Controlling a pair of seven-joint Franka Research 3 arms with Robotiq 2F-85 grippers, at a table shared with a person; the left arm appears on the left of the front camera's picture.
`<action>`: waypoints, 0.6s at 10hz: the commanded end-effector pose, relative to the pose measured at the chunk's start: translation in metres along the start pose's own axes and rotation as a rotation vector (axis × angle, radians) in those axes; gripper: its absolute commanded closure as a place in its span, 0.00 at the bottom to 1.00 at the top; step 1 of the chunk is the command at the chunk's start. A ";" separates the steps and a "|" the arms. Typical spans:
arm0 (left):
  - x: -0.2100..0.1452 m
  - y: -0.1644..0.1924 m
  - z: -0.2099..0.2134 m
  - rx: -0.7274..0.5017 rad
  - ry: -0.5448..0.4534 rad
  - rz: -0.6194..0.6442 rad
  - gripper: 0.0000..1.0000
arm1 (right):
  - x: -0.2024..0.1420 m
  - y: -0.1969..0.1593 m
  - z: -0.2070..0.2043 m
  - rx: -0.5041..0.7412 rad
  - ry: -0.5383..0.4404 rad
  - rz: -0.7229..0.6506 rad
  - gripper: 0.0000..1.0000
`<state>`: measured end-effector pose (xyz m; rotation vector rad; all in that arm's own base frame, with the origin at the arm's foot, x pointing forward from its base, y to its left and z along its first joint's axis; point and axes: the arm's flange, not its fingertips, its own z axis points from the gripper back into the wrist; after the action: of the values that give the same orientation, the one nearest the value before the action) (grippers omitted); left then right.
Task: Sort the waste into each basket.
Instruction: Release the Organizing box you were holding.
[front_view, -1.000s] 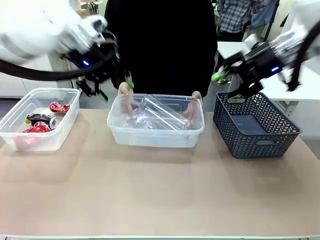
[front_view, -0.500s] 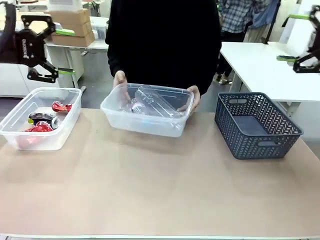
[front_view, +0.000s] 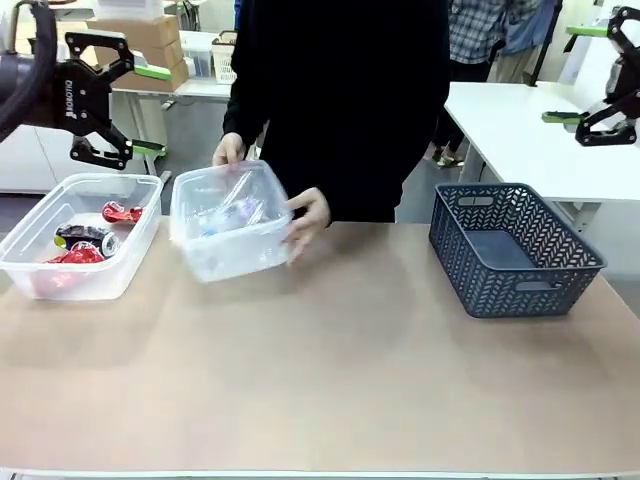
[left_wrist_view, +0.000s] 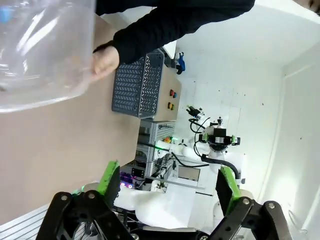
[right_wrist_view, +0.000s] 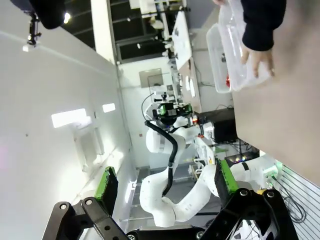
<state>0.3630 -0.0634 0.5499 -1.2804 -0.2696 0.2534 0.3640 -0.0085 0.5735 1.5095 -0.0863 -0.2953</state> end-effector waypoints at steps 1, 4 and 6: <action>0.005 0.001 0.010 0.003 0.008 0.008 0.00 | 0.003 0.000 0.010 -0.010 0.001 0.026 0.00; 0.005 0.001 0.010 0.003 0.008 0.008 0.00 | 0.003 0.000 0.010 -0.010 0.001 0.026 0.00; 0.005 0.001 0.010 0.003 0.008 0.008 0.00 | 0.003 0.000 0.010 -0.010 0.001 0.026 0.00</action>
<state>0.3639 -0.0540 0.5509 -1.2789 -0.2699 0.2617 0.3634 -0.0163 0.5731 1.5108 -0.1014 -0.3041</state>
